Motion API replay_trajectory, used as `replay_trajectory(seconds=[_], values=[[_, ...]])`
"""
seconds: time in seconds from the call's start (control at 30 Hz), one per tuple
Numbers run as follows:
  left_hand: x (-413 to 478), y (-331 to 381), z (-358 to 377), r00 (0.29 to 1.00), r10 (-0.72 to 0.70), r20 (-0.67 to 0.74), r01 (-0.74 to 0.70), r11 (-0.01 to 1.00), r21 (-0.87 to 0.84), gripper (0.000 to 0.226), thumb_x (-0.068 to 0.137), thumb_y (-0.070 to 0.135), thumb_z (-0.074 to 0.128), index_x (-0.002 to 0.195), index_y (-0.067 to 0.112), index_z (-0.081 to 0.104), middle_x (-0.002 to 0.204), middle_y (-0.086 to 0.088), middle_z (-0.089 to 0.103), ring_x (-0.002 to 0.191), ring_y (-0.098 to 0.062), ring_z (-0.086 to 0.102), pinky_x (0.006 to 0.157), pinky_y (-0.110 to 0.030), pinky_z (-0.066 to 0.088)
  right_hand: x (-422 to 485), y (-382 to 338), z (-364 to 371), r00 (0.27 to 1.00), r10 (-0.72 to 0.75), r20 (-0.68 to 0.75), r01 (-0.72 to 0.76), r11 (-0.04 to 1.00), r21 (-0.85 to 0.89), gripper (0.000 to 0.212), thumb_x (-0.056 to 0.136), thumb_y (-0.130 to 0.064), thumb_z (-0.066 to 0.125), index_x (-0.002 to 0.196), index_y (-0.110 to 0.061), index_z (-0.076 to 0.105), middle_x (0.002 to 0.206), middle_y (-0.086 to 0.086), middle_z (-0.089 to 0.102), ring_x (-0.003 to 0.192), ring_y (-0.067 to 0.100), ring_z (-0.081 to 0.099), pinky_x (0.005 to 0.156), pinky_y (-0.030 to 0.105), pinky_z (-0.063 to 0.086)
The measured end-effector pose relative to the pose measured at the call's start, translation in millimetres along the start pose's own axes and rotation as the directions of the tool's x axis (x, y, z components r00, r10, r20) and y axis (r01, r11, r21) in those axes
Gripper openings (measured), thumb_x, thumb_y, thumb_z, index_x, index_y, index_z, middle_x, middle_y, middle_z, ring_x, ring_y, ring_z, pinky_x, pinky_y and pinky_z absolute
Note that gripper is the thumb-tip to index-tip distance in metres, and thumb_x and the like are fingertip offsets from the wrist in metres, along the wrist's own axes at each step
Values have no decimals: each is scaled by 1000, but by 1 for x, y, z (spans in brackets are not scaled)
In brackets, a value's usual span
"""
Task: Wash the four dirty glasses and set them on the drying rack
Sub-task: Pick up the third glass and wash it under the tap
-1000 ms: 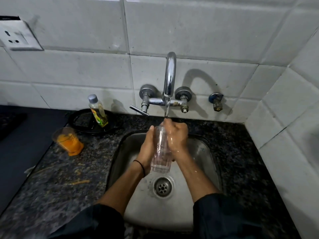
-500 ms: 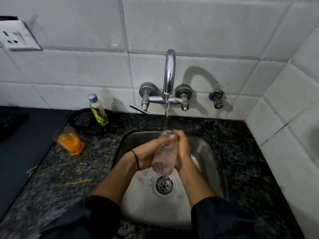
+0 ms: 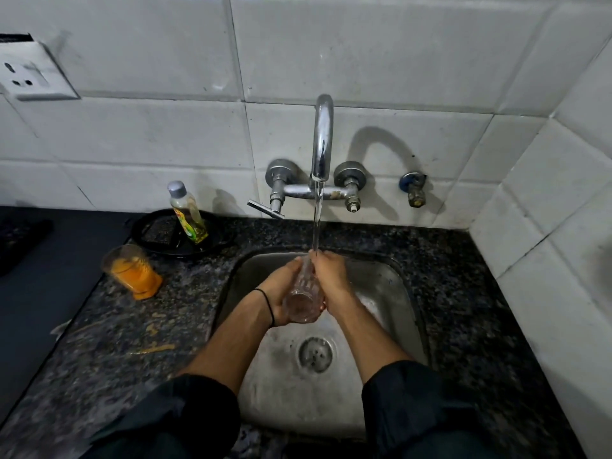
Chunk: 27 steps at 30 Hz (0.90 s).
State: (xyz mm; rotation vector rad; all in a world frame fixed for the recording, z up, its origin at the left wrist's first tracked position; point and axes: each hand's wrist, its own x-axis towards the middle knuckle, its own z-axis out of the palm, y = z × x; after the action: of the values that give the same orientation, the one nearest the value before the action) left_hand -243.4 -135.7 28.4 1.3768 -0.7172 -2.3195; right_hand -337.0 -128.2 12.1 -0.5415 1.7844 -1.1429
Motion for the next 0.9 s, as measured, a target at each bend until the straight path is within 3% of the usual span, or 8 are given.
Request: replay_trajectory(seconds=[0.1,0.23,0.4,0.5,0.6,0.73,0.8,0.9], values=[[2,1,3,990,116,-78,-118,993,-19,51,103,48,38,109,4,63,74,-13,71,53,-22,69,50,-30,56,-1,-12,-1,998,-59,-2,58,997,-57,26,96,-33,60,77,-16,69,86,13,73,80,30,71,78,40,58],[-5,-1,6,994,101,41,-100,995,-7,59,99,59,39,112,7,64,90,-14,68,68,-25,68,57,-32,57,4,-28,-16,994,110,25,-112,985,131,26,92,-28,66,72,-11,69,69,10,69,60,24,64,61,28,53],[-5,8,17,990,136,-30,-135,990,49,42,101,54,38,99,18,60,93,-7,62,78,-20,61,69,-32,52,-2,-26,-6,991,-8,134,7,1000,6,25,102,-35,55,93,-15,67,93,13,71,88,27,70,81,37,58],[3,14,24,958,214,-191,-208,977,53,47,106,43,32,98,6,61,84,-12,59,77,-20,58,71,-30,48,-6,-19,3,989,18,144,-15,1000,-25,38,101,-46,49,125,-17,48,117,15,60,106,30,63,90,45,55],[22,16,22,926,216,-311,-213,976,44,47,105,41,36,116,3,64,90,-14,65,89,-27,62,79,-34,51,-13,-8,6,996,-28,85,30,999,-19,44,103,-44,45,141,-24,32,131,14,53,105,24,58,72,31,48],[37,7,17,952,226,-208,-237,971,-29,36,105,32,39,119,9,63,118,-18,68,100,-27,65,79,-33,52,-14,9,4,992,-129,-7,124,969,-215,54,104,-48,37,154,-38,18,135,12,56,110,28,61,81,33,47],[34,1,21,951,286,-114,-282,958,49,27,105,28,40,119,18,61,113,-13,69,102,-24,65,81,-34,54,-7,11,-1,995,-94,-27,91,991,-97,45,103,-50,38,146,-38,28,127,12,63,105,29,65,89,43,55],[33,-1,21,923,383,-24,-371,907,199,12,101,23,53,107,32,56,106,-5,69,98,-20,67,82,-35,55,2,9,-11,989,138,58,-148,959,241,43,102,-54,39,128,-23,54,114,16,70,100,31,69,89,48,58]])
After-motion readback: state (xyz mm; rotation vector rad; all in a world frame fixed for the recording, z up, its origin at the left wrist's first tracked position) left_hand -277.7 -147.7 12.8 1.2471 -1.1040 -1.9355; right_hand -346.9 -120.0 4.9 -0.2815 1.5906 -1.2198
